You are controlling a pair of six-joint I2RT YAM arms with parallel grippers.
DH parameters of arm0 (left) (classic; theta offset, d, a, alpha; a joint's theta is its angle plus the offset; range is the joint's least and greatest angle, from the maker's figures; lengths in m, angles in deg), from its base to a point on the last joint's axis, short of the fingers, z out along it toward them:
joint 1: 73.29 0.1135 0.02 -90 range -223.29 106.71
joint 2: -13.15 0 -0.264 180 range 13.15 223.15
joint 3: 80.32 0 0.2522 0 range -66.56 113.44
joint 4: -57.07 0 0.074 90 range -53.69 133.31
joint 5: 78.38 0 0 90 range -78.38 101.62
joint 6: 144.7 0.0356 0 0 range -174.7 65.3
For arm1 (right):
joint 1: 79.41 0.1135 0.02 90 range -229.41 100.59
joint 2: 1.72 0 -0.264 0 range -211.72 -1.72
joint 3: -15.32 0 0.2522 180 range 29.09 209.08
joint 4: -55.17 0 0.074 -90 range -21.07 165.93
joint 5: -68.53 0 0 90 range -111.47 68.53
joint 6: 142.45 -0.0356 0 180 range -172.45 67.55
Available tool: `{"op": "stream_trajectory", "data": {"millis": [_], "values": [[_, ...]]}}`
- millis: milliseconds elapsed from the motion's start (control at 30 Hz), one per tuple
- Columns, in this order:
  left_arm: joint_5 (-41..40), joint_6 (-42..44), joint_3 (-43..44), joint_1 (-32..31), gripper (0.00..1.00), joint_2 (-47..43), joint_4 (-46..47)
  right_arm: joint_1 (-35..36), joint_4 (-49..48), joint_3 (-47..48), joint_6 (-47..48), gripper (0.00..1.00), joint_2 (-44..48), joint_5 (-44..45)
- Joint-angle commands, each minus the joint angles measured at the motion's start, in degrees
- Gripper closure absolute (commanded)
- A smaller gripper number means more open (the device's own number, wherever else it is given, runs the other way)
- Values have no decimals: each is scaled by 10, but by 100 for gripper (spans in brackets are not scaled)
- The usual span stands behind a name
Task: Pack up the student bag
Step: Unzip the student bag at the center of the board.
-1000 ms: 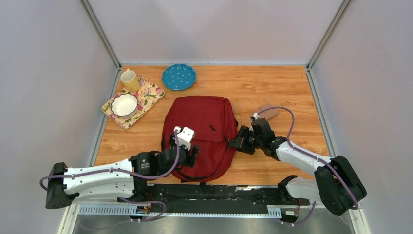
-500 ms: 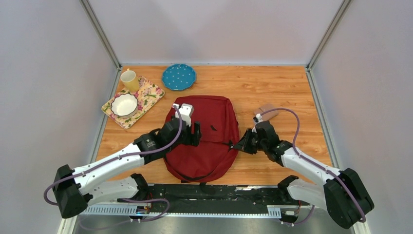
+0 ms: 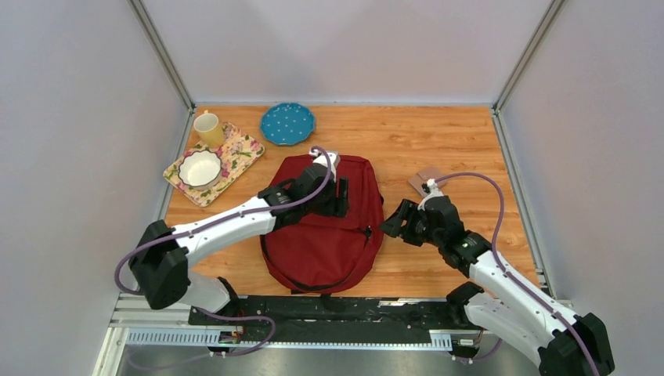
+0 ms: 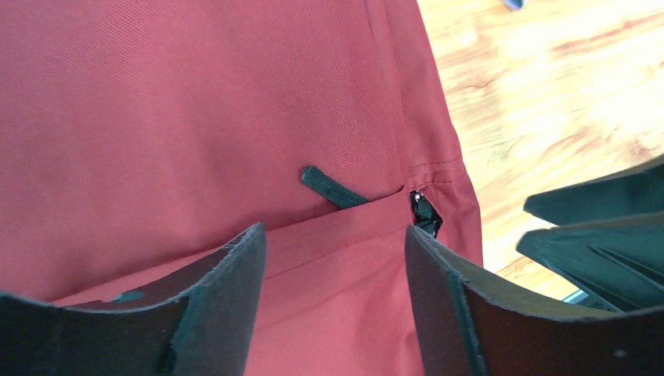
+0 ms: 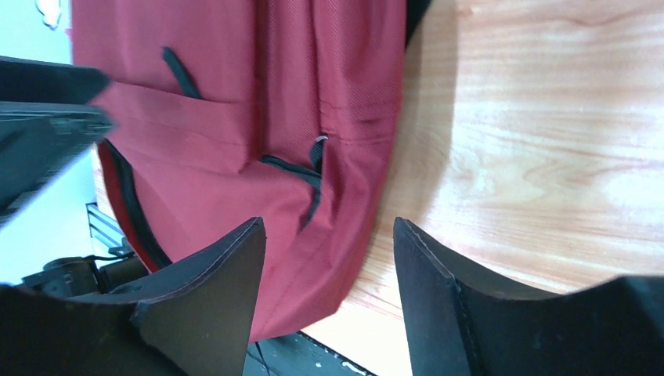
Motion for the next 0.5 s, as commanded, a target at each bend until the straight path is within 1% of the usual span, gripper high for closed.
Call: {"op": "stream_trajectory", "data": {"millis": [0, 100, 167, 200, 367, 467], "values": [[24, -36, 44, 6, 29, 61, -13, -1, 4, 39, 5, 36, 11, 26], [10, -43, 52, 9, 31, 90, -5, -2, 4, 43, 1, 36, 6, 14], [14, -48, 55, 17, 32, 107, 2, -1, -1, 40, 0, 36, 6, 2], [14, -49, 59, 20, 33, 114, 2, -1, -3, 38, 1, 36, 7, -1], [-5, -45, 83, 21, 35, 146, -6, -1, -4, 35, 1, 37, 14, -6], [-3, -44, 94, 21, 40, 163, -16, -2, -5, 34, -2, 37, 13, -7]]}}
